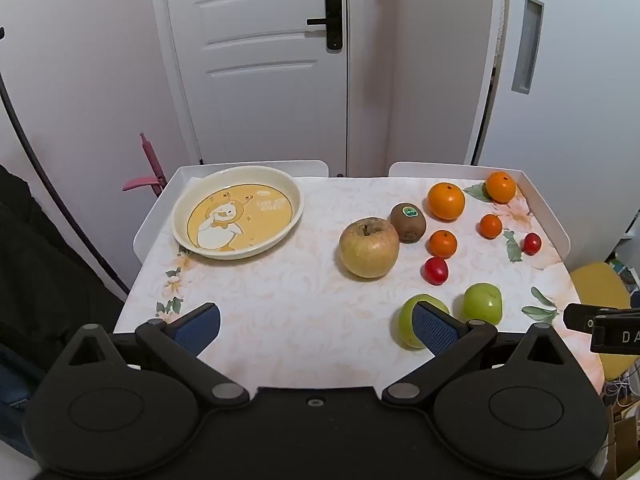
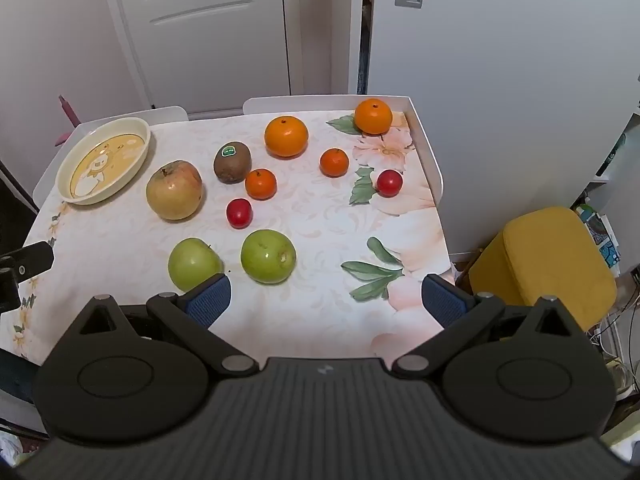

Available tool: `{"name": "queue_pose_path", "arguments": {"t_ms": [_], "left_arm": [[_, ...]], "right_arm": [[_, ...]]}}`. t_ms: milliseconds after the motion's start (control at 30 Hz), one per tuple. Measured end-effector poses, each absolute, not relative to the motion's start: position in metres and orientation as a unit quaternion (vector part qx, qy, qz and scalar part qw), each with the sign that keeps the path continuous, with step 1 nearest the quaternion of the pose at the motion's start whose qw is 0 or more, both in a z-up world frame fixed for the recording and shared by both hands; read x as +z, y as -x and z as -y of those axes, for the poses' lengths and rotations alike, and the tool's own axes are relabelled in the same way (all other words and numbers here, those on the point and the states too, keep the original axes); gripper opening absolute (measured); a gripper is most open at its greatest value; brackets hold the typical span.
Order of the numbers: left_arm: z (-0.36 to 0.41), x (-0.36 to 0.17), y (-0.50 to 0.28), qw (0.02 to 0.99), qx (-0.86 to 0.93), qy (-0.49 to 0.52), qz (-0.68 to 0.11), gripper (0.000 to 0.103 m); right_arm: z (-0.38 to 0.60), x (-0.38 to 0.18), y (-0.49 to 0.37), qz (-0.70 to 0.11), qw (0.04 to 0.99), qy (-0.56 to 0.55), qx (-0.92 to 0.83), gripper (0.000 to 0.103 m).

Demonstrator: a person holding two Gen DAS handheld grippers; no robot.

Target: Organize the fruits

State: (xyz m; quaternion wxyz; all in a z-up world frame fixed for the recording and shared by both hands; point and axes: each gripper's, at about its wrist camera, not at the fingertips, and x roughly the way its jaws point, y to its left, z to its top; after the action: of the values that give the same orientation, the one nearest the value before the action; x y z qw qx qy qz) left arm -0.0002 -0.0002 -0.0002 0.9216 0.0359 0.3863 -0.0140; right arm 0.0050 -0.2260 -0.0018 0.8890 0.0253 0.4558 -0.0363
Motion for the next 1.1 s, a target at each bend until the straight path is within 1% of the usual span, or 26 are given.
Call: {"name": "queue_pose_path", "arguments": {"t_ms": [1100], "left_arm": [[0.0019,-0.0001,-0.0037,0.921,-0.016,-0.041,-0.387,0.103]], "right_arm": [[0.2274,-0.0041,-0.0073,-0.455,0.889,-0.027,-0.036,0.103]]}}
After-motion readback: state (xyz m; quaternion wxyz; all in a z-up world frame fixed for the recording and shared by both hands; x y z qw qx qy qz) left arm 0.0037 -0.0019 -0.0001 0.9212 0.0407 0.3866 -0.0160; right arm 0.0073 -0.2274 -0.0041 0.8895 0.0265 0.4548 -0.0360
